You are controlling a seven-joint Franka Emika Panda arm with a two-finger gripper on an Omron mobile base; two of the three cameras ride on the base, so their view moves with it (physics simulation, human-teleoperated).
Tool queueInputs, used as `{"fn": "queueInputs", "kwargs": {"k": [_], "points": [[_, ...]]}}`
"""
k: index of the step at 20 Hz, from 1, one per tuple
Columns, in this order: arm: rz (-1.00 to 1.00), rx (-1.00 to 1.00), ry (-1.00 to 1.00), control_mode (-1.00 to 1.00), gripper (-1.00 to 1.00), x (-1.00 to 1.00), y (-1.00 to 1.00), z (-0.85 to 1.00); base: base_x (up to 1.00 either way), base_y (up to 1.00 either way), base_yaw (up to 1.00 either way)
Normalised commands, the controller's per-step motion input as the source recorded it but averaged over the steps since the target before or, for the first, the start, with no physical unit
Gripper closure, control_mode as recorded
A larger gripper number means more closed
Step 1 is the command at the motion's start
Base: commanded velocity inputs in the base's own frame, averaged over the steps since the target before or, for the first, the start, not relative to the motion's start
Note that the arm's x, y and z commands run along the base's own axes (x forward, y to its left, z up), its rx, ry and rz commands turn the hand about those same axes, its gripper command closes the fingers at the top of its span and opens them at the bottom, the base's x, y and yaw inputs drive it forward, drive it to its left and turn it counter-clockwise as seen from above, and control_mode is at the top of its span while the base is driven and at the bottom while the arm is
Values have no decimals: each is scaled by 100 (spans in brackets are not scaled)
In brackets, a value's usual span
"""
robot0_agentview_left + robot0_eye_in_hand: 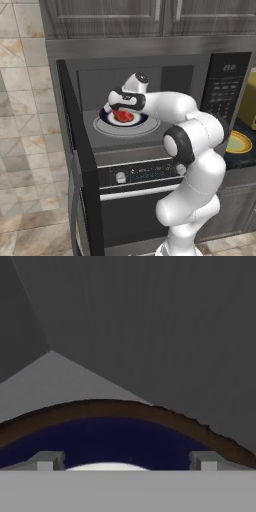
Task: Pick the steak from the microwave and place it on plate located on the counter.
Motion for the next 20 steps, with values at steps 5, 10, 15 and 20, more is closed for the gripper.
{"fn": "queueInputs", "kwargs": {"k": [5,10,15,20], "points": [[-9,-2,0,-100,-100,-16,0,0,0,0,0],[-1,0,1,-100,-100,-16,0,0,0,0,0],[0,0,3,-100,-100,-15,-3,0,0,0,0],[0,0,0,-100,-100,-1,-15,-7,0,0,0]]}}
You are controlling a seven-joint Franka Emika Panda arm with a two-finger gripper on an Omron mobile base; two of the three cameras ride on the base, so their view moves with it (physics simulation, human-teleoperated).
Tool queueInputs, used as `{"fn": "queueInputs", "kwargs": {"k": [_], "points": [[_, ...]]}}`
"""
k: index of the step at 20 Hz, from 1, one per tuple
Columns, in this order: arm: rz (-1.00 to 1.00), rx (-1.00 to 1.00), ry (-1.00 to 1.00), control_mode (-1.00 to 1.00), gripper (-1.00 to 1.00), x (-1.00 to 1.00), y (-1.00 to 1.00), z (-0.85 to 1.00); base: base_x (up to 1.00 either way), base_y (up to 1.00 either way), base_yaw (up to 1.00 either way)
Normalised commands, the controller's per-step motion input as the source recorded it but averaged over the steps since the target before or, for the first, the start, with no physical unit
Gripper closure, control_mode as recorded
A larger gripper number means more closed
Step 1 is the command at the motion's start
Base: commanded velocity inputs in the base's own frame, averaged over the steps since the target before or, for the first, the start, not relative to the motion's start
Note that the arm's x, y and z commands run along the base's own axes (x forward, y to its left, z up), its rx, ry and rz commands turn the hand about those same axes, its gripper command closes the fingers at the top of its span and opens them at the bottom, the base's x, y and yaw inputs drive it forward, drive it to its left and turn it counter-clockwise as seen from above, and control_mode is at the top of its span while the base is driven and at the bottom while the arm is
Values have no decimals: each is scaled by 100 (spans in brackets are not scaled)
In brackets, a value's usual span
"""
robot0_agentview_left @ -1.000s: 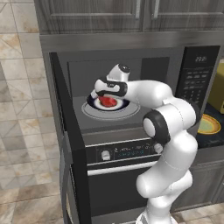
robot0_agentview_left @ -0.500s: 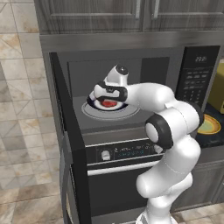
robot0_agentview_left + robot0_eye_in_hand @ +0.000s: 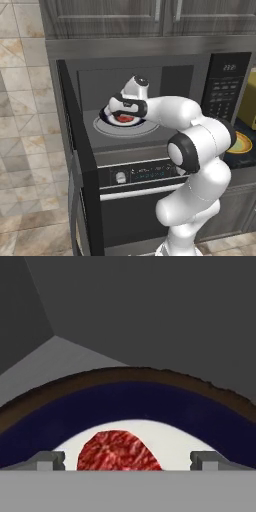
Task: Pick the steak from the microwave and place it on plate located on the counter.
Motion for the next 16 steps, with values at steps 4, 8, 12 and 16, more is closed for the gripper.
{"fn": "queueInputs", "kwargs": {"k": [4,8,12,16], "points": [[0,0,1,-100,-100,0,-17,-28,0,0,0],[-1,0,3,-100,-100,-7,-6,-40,0,0,0],[-1,0,0,-100,100,0,0,-16,0,0,0],[0,0,0,-100,100,0,0,0,0,0,0]]}}
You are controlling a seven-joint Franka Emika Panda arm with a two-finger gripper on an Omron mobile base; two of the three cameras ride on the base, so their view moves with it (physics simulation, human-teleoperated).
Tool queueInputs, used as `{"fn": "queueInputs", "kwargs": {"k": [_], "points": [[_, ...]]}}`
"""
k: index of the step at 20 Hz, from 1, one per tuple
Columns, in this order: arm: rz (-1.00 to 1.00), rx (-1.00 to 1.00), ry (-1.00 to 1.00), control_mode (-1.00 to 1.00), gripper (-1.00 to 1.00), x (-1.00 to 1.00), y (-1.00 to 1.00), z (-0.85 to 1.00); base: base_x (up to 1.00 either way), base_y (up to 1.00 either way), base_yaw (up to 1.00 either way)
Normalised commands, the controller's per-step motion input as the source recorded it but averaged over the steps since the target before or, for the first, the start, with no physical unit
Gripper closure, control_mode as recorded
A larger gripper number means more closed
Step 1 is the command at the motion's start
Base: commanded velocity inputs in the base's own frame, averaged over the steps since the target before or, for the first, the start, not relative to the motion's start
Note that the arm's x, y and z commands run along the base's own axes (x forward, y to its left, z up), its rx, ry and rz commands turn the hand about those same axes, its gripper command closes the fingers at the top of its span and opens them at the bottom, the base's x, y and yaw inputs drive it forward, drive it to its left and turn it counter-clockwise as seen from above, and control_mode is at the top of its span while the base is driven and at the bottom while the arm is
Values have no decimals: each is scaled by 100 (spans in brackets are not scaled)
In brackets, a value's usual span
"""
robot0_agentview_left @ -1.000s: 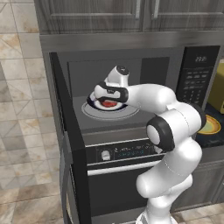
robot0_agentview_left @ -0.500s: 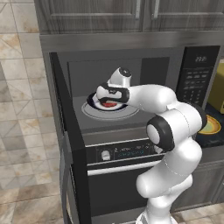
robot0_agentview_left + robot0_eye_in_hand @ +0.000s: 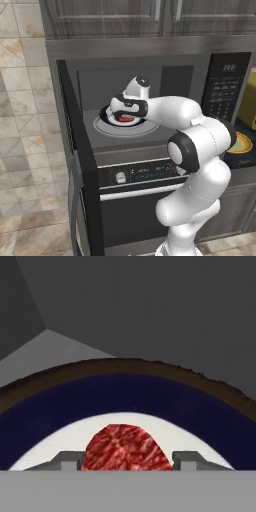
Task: Pick the steak from the microwave and place it on plate located on the counter.
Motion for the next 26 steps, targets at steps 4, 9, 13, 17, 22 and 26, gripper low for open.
{"fn": "queueInputs", "kwargs": {"k": [4,9,13,17,22,26], "points": [[-6,0,-1,-100,100,-70,-14,1,0,0,0],[-4,0,0,-100,100,-100,-21,39,0,0,0],[0,0,0,-100,100,-100,-14,63,0,0,0],[0,0,1,-100,100,-100,-51,37,0,0,0],[0,0,5,-100,100,-100,-83,4,0,0,0],[0,0,9,-100,100,-100,-70,31,0,0,0]]}}
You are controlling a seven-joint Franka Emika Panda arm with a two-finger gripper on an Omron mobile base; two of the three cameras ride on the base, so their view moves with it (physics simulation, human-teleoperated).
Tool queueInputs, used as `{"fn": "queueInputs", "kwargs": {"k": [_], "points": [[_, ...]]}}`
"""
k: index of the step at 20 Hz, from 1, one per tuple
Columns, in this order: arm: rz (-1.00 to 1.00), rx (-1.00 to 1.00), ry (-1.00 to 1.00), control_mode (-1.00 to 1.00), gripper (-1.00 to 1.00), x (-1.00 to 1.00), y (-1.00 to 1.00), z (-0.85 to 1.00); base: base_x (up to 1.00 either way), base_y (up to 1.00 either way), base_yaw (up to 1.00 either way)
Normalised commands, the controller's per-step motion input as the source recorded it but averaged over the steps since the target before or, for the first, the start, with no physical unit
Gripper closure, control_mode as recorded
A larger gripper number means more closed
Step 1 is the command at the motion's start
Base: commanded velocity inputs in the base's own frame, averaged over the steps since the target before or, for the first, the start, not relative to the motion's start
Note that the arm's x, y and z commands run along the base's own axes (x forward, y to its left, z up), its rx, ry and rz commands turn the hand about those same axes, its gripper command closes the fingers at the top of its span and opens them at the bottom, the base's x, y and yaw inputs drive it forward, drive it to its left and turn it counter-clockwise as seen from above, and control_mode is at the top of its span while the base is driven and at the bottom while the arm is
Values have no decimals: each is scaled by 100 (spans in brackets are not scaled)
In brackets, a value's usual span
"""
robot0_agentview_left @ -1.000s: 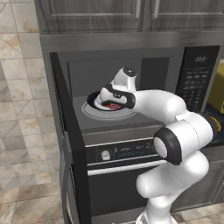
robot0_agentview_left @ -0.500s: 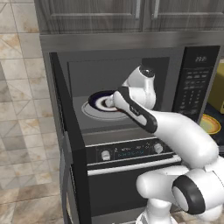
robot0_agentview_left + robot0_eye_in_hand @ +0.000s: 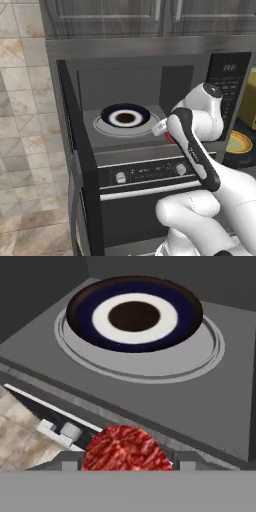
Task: Pick the steak from the microwave and place it on plate located on the counter.
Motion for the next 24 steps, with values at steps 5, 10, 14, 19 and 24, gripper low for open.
{"fn": "queueInputs", "kwargs": {"k": [5,10,14,19,24], "points": [[-2,0,9,-100,100,-100,-40,23,0,0,0],[-4,0,9,-100,100,-88,-67,7,0,0,0],[-3,0,6,-100,100,-21,-99,-3,0,0,0],[0,0,3,-100,100,-1,-100,-2,0,0,0],[0,0,5,-100,100,2,-100,-2,0,0,0]]}}
